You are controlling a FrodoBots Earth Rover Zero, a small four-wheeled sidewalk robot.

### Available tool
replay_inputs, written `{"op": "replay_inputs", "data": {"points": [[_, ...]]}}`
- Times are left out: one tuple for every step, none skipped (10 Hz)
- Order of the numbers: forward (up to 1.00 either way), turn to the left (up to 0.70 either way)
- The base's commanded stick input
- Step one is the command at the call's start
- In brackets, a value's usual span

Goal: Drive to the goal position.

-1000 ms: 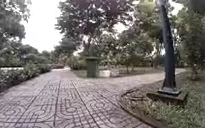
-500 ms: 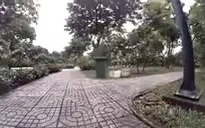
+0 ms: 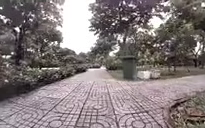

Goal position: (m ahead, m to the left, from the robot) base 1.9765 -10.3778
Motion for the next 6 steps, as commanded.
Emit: {"op": "replay_inputs", "data": {"points": [[0.70, 0.00], [0.70, 0.00], [0.36, 0.00], [0.00, 0.00], [0.00, 0.00], [0.00, 0.00]]}}
